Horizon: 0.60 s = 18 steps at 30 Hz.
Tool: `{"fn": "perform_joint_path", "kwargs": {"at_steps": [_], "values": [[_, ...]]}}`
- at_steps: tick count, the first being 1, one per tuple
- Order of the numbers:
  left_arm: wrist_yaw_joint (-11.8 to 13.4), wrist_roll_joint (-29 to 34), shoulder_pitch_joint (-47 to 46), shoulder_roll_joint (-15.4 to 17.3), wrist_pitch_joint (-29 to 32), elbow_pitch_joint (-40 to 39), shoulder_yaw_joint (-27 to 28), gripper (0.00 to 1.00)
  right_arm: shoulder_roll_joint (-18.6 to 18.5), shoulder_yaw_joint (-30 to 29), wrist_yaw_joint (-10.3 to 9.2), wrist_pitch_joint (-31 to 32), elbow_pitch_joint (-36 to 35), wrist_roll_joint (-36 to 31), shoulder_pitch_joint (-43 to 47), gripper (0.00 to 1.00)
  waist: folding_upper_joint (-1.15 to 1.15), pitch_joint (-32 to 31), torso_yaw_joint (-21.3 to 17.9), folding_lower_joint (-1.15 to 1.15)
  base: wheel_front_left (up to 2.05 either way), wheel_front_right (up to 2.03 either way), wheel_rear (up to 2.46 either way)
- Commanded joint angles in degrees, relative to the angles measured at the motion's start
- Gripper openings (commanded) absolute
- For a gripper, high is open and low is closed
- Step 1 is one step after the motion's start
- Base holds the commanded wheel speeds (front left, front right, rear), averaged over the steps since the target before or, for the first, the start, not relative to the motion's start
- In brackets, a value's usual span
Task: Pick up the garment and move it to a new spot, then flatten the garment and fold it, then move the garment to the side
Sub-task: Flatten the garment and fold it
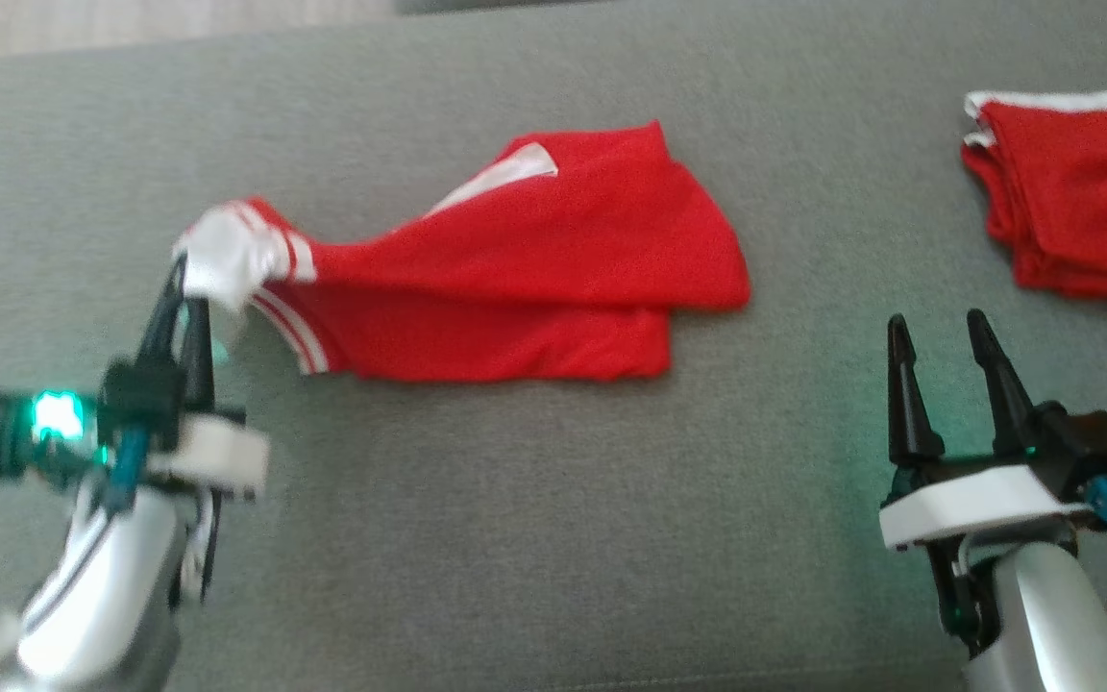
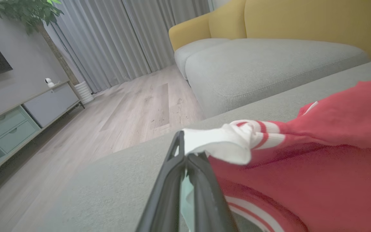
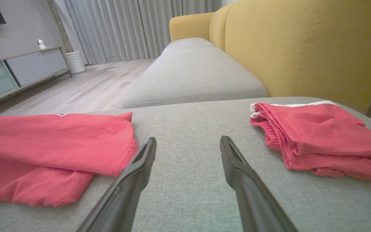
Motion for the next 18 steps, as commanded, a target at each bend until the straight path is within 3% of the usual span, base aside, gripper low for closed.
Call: {"fn": "perform_joint_path", "kwargs": {"at_steps": [1, 8, 14, 18], "values": [[1.29, -0.07, 0.66, 3.2, 0.54, -3.72, 2.75, 0.0, -0.28, 1.01, 0.42, -0.37, -1.44, -0.01, 0.58, 1.0, 0.0, -2.04, 1.9, 0.0, 0.0, 0.0, 0.0], [3.93, -1.56, 10.01, 4.61, 3.73, -13.32, 2.59, 0.0, -0.28, 0.75, 0.42, 0.09, -1.15, -0.12, 1.96, 1.0, 0.0, -4.34, 3.54, 0.0, 0.0, 0.0, 0.0], [4.16, -3.98, 15.1, 1.25, 4.3, -12.14, 0.51, 0.0, -0.28, 1.88, 0.42, 0.57, -1.18, -0.05, 2.52, 1.0, 0.0, -5.36, 3.37, 0.0, 0.0, 0.0, 0.0], [2.73, -5.59, 16.58, -1.68, 3.26, -7.94, -1.22, 0.0, -0.28, 2.52, 0.42, 0.83, -1.34, -0.18, 2.81, 1.0, 0.0, -5.59, 2.8, 0.0, 0.0, 0.0, 0.0]]}}
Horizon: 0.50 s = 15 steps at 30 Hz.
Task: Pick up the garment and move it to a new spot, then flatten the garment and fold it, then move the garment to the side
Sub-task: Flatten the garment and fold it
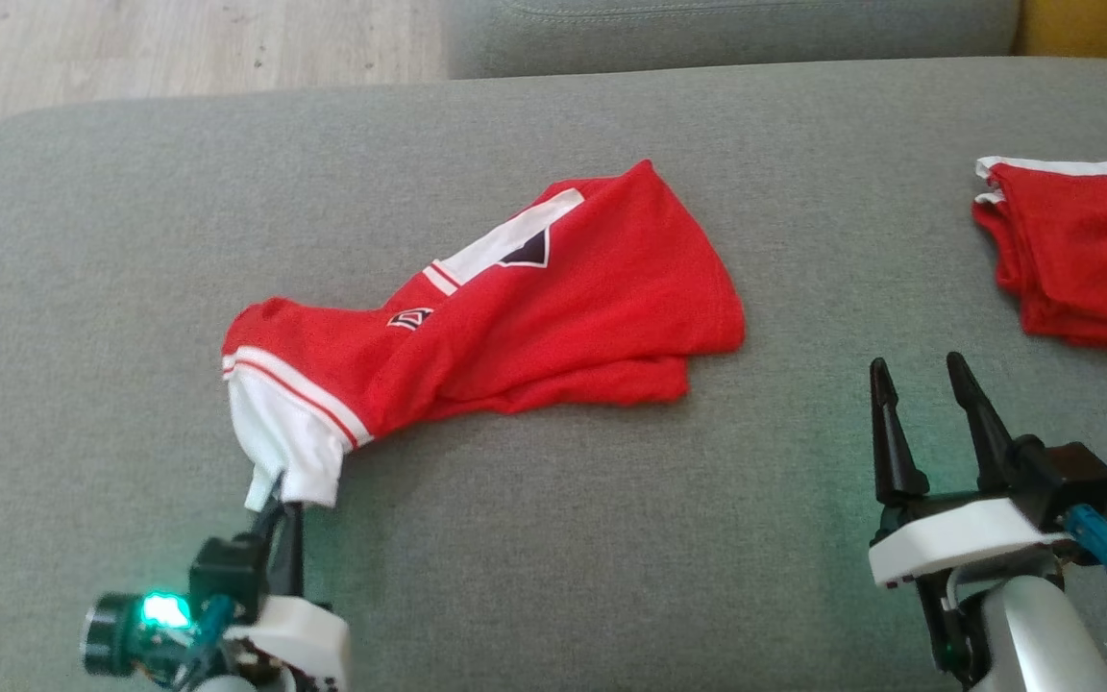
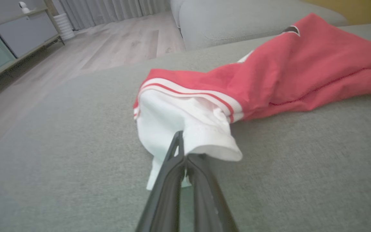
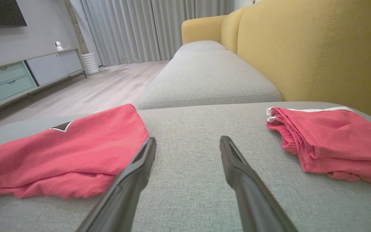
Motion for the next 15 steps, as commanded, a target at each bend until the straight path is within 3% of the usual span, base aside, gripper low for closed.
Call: {"fn": "perform_joint_path", "kwargs": {"at_steps": [1, 3, 4, 5, 6, 7, 15], "values": [[-0.47, -0.49, -1.35, 0.29, -0.97, 0.0, 1.61, 0.0, -0.28, 1.7, 0.42, 0.05, -1.8, -0.2, -0.29, 1.0, 0.0, -0.11, -0.3, 0.01, 0.0, 0.0, 0.0], [-1.63, -1.64, -1.41, -1.1, -2.24, 2.21, 1.42, 0.0, -0.28, 1.73, 0.42, 0.14, -1.88, -0.26, -0.17, 1.0, 0.0, -0.25, -0.53, 0.01, 0.0, 0.0, 0.0], [-2.33, -2.26, -1.53, -1.71, -2.99, 3.24, 1.43, 0.11, -0.28, 1.7, 0.42, 0.18, -1.91, -0.29, -0.11, 1.0, 0.0, -0.35, -0.61, 0.01, 0.0, 0.0, 0.0], [-2.98, -2.9, -1.66, -2.35, -3.72, 4.12, 1.52, 0.41, -0.28, 1.67, 0.42, 0.23, -1.91, -0.33, -0.03, 1.0, 0.0, -0.49, -0.66, 0.01, 0.0, 0.0, 0.0], [-3.74, -3.47, -1.81, -3.0, -4.43, 4.77, 1.52, 0.82, -0.28, 1.63, 0.42, 0.26, -1.89, -0.37, 0.05, 1.0, 0.0, -0.64, -0.69, 0.01, 0.0, 0.0, 0.0], [-4.85, -4.13, -1.91, -3.69, -5.01, 5.22, 1.36, 1.0, -0.28, 1.59, 0.42, 0.28, -1.87, -0.38, 0.11, 1.0, 0.0, -0.78, -0.68, 0.01, 0.0, 0.0, 0.0], [-10.28, -9.14, -1.22, -8.84, -7.7, 3.61, 2.57, 1.0, -0.28, 1.33, 0.42, 0.37, -1.66, -0.08, 0.77, 1.0, 0.0, -2.0, 0.22, 0.01, 0.0, 0.0, 0.0]]}}
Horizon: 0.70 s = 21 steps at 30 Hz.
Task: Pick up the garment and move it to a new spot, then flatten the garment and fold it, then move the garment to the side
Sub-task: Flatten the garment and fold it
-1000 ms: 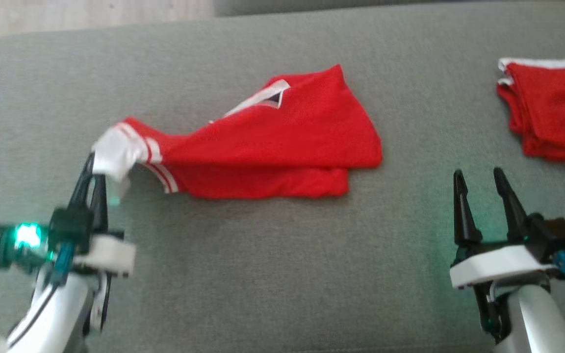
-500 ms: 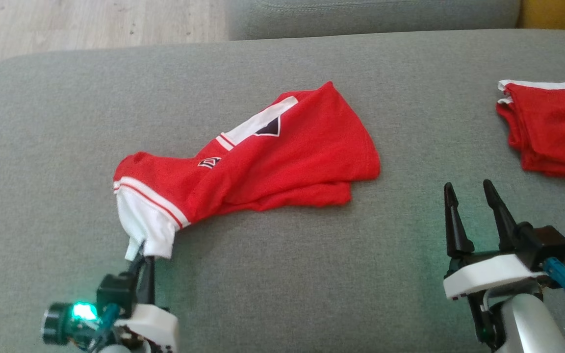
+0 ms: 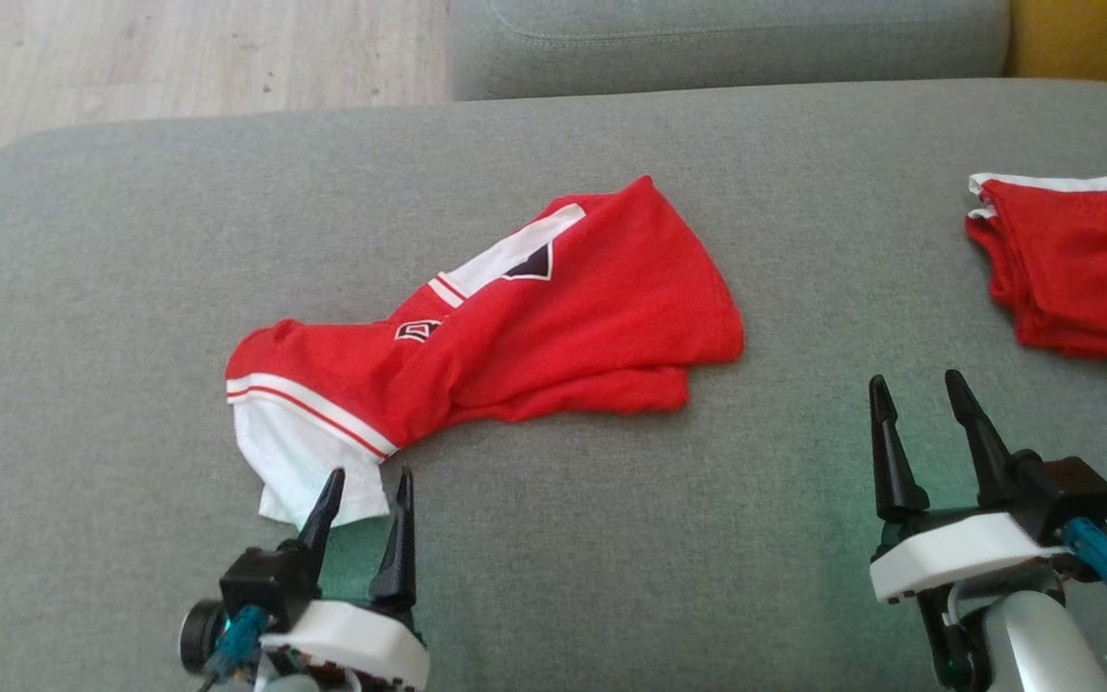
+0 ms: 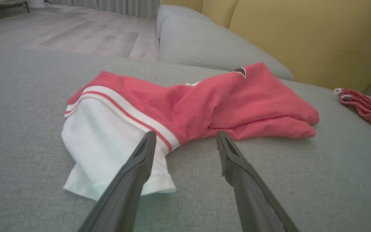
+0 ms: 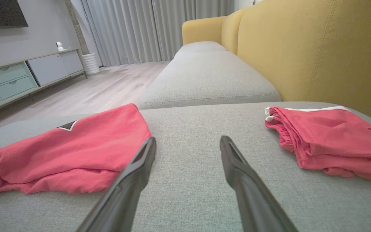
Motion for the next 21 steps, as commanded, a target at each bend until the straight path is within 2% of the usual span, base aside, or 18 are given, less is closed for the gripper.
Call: {"fn": "perform_joint_path", "kwargs": {"at_steps": [1, 8, 13, 21], "values": [[-0.43, -0.09, -1.12, 0.26, -1.0, -2.72, 2.66, 1.0, -0.28, 1.04, 0.42, 0.02, -1.55, 0.02, -0.57, 1.0, 0.0, -0.35, 0.41, 0.0, 0.0, 0.0, 0.0], [0.09, 0.45, -0.82, -0.04, -1.43, -9.32, 4.96, 1.0, -0.28, 0.46, 0.42, 0.9, -0.48, -0.04, -1.3, 1.0, 0.0, -0.74, 2.68, 0.0, 0.0, 0.0, 0.0], [1.83, 1.91, -0.4, 0.14, -1.52, -12.87, 7.31, 1.0, -0.28, 1.13, 0.42, 4.9, 2.89, -0.41, -6.02, 1.0, 0.0, 1.22, 5.62, 0.0, 0.0, 0.0, 0.0], [2.29, 3.61, -0.32, -0.8, -1.54, -14.91, 9.55, 1.0, -0.28, -0.7, 0.42, 12.52, 10.57, -2.85, -14.46, 1.0, 0.0, 4.01, 9.28, 0.0, 0.0, 0.0, 0.0]]}}
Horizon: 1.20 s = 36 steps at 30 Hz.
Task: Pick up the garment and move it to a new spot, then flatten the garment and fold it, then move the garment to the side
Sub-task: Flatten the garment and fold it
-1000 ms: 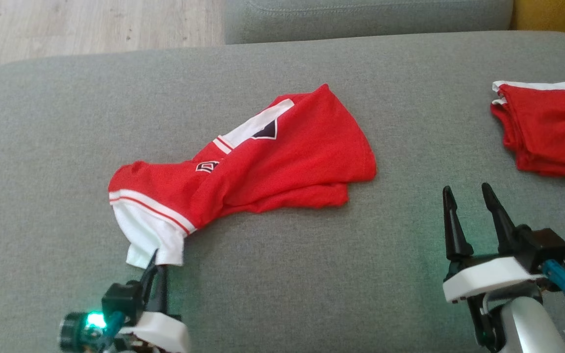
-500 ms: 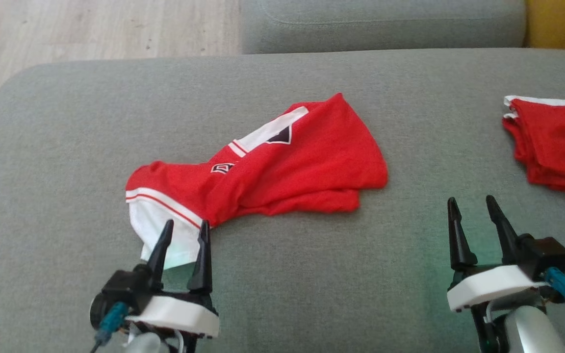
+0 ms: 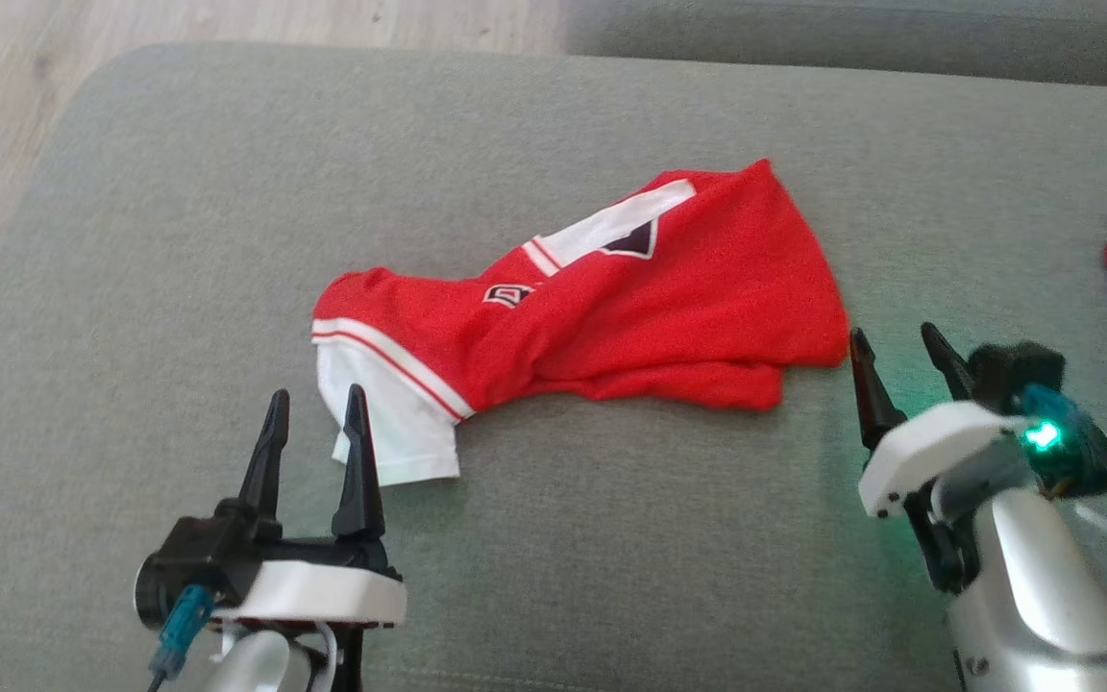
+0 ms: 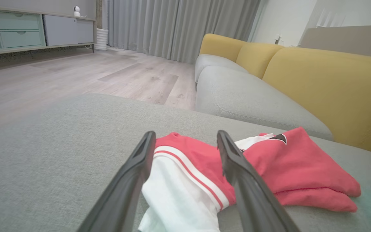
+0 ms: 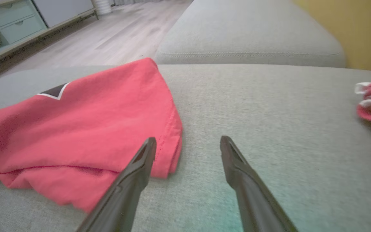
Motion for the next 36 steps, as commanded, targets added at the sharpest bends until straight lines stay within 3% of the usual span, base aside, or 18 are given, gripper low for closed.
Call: {"fn": "perform_joint_path", "kwargs": {"at_steps": [1, 12, 13, 15, 16, 21, 26, 30, 36], "values": [[0.19, 0.81, -1.25, 0.04, -0.53, -1.96, 2.46, 1.0, -0.22, 1.07, 0.43, 0.62, -0.87, -0.62, -2.25, 1.0, 0.0, 1.06, 1.22, -0.01, 0.0, 0.0, 0.0], [-1.42, 3.46, -0.53, -2.86, -0.54, -1.61, 5.26, 1.0, -0.22, 1.92, 0.43, 6.47, 10.71, 0.44, -9.5, 1.0, 0.0, 2.02, 3.4, -0.01, 0.0, 0.0, 0.0], [-1.56, 3.72, -0.48, -3.03, -0.54, -1.5, 5.55, 1.0, -0.22, 2.26, 0.43, 6.44, 11.41, 0.83, -9.87, 0.82, 0.0, 2.02, 3.41, -0.01, 0.0, 0.0, 0.0], [-1.86, 4.18, -0.4, -3.31, -0.54, -1.33, 6.11, 1.0, -0.22, 2.75, 0.43, 5.74, 12.46, 1.58, -10.74, 0.05, 0.0, 2.02, 3.32, -0.01, 0.0, 0.0, 0.0], [-1.97, 4.43, -0.36, -3.44, -0.54, -1.28, 6.4, 1.0, -0.22, 2.81, 0.43, 5.05, 12.79, 1.84, -11.23, 0.0, 0.0, 2.01, 3.22, -0.01, 0.0, 0.0, 0.0], [-2.37, 5.6, 0.13, -3.84, -0.54, -1.25, 7.91, 1.0, -0.22, 2.93, 0.43, 1.74, 12.57, 4.07, -13.21, 0.0, 0.0, 1.45, 1.87, -0.01, 0.0, 0.0, 0.0], [-2.89, 6.36, 0.74, -4.21, -0.54, -1.07, 8.91, 1.0, -0.22, 1.47, 0.43, 0.1, 7.13, 5.29, -13.26, 0.0, 0.0, 0.71, -0.19, -0.01, 0.0, 0.0, 0.0], [-3.11, 6.82, 1.42, -4.52, -0.54, -1.12, 9.6, 1.0, -0.27, 0.18, 0.43, 2.99, -2.18, 5.58, -9.65, 0.0, 0.0, 0.3, -2.06, -0.01, 0.0, 0.0, 0.0], [-3.6, 7.37, 1.8, -4.9, -0.54, -1.22, 10.32, 1.0, -1.22, -1.57, 0.43, 12.82, -20.36, 4.83, 2.91, 0.0, 0.0, 0.72, -4.45, -0.01, 0.0, 0.0, 0.0]]}}
